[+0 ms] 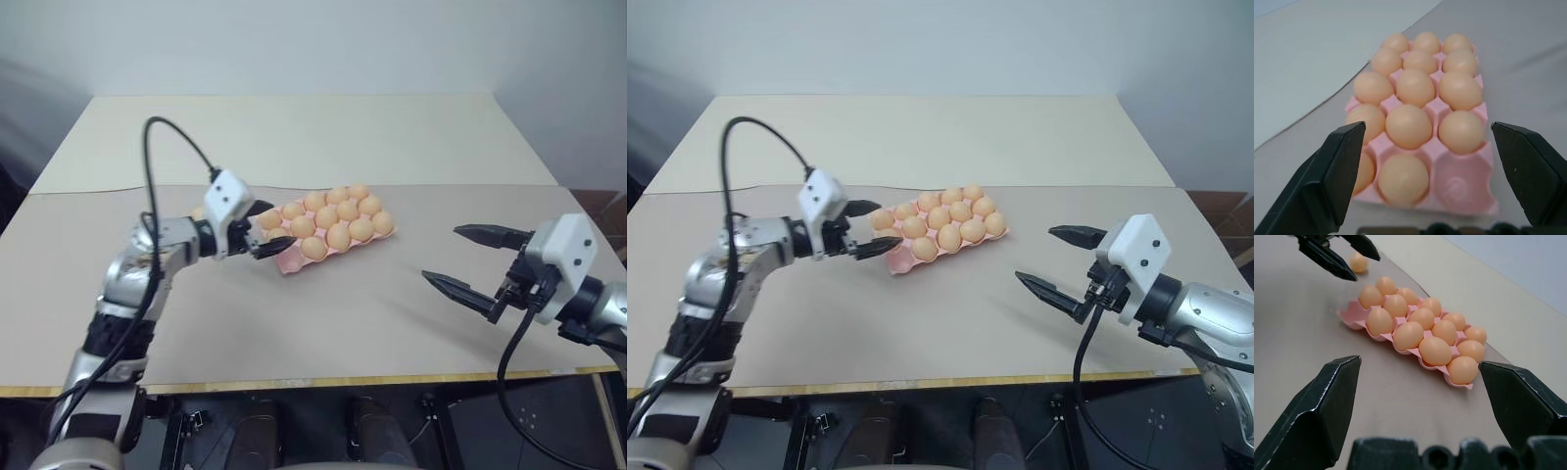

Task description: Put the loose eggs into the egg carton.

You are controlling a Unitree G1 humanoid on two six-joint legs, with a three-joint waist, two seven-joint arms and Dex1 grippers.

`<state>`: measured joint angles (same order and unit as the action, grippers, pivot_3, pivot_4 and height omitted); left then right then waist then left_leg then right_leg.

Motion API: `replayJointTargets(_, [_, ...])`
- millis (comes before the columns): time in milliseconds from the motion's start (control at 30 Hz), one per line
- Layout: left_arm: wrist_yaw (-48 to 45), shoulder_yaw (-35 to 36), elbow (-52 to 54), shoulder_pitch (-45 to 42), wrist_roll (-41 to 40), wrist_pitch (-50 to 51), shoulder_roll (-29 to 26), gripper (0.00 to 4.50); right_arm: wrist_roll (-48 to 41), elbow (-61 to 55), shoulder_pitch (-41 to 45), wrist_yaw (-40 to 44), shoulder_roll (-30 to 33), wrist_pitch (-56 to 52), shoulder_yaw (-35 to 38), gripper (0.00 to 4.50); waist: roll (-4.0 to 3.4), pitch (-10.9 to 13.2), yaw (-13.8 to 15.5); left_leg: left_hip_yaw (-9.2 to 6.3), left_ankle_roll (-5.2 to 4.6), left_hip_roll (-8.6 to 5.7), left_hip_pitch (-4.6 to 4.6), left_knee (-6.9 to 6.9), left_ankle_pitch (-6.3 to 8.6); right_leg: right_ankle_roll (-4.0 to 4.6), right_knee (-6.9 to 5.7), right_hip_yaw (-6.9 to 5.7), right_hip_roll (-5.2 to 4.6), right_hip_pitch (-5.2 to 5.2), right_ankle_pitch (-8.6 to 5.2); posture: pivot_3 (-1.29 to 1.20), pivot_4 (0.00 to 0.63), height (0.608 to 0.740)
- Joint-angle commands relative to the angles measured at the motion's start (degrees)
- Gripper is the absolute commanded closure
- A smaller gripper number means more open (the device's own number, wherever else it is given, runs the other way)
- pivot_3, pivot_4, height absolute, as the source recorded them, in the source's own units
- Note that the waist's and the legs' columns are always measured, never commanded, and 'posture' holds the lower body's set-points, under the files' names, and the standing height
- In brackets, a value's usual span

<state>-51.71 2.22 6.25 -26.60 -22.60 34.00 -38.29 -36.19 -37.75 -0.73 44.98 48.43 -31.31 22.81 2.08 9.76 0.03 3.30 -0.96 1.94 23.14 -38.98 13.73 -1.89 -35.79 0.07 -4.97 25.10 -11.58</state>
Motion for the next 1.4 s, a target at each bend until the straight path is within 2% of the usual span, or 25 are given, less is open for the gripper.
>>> replayJointTargets(33, [0.2,7.57,5.19,4.32,-3.64,0.64,-2.32,0.02,-0.52,0.02,0.72,0.46,-0.35,1.65,0.36,0.0,0.0,0.0,0.04,-0.01,0.0,0.0,0.0,0.0,0.0,0.0,-0.01,-0.01,0.0,0.0,0.0,0.0,0.15,0.74])
replayJointTargets(133, [0.19,14.67,7.45,12.16,-4.49,-2.87,-3.55,0.02,-0.14,2.26,2.02,1.57,-0.09,2.14,-0.88,0.0,0.0,0.0,-0.02,0.02,0.0,0.0,-0.05,0.0,0.0,0.0,-0.01,0.01,-0.02,-0.02,0.0,0.0,0.15,0.74])
replayJointTargets(367, [-3.33,24.88,15.26,29.81,-7.01,-7.16,-5.47,0.02,1.09,7.4,4.69,4.45,0.47,3.75,-3.08,0.0,0.0,0.0,0.05,0.08,0.01,0.01,-0.06,0.01,0.0,0.35,0.0,0.02,-0.08,0.0,-0.2,0.0,0.15,0.74])
replayJointTargets(533, [1.46,28.07,19.15,33.79,-8.9,-5.2,-3.96,0.02,1.85,8.75,5.51,5.36,0.28,4.46,-4.16,0.0,0.0,0.0,0.87,0.06,0.01,0.02,-0.06,-0.01,0.0,0.35,-0.01,-0.05,-0.14,-0.02,-0.21,0.0,0.15,0.74])
replayJointTargets(700, [3.88,27.79,20.25,34.55,-9.58,-4.28,-3.82,0.02,2.01,8.95,5.6,5.88,0.38,4.64,-4.24,0.0,0.0,0.0,0.65,0.08,0.01,0.01,-0.09,0.0,0.0,0.35,-0.01,-0.03,-0.1,-0.03,-0.21,0.0,0.15,0.74])
replayJointTargets(867, [13.14,22.17,17.43,27.87,-6.25,4.34,-5.73,0.02,2.18,8.66,5.66,5.92,0.31,4.55,-4.18,0.0,0.0,0.0,0.83,0.07,0.01,0.0,-0.11,0.0,0.0,0.34,-0.04,-0.03,-0.08,-0.05,-0.2,0.0,0.15,0.74])
replayJointTargets(1067, [23.88,16.67,11.13,11.83,-6.01,12.89,-1.11,0.02,1.24,6.81,4.44,5.6,0.41,3.83,-3.14,0.0,0.02,-0.01,0.82,0.05,0.01,-0.03,-0.16,-0.01,0.0,0.0,-0.01,-0.04,-0.06,-0.14,-0.01,0.0,0.15,0.74])
replayJointTargets(1200, [33.44,10.67,-1.38,-2.64,0.0,16.77,4.05,0.02,1.36,5.93,4.05,4.68,0.02,3.93,-2.86,0.0,0.05,0.0,0.75,0.02,0.01,-0.09,-0.14,0.0,0.0,0.06,0.0,-0.05,-0.05,-0.16,0.09,0.0,0.15,0.74])
replayJointTargets(1400, [41.57,6.93,-20.06,-14.73,7.57,14.03,10.24,0.02,0.84,3.86,3.24,3.22,-0.21,3.4,-1.8,0.0,0.06,0.01,0.29,0.02,0.0,-0.1,-0.19,0.0,0.0,0.03,0.0,0.01,-0.01,-0.19,0.1,0.0,0.15,0.74])
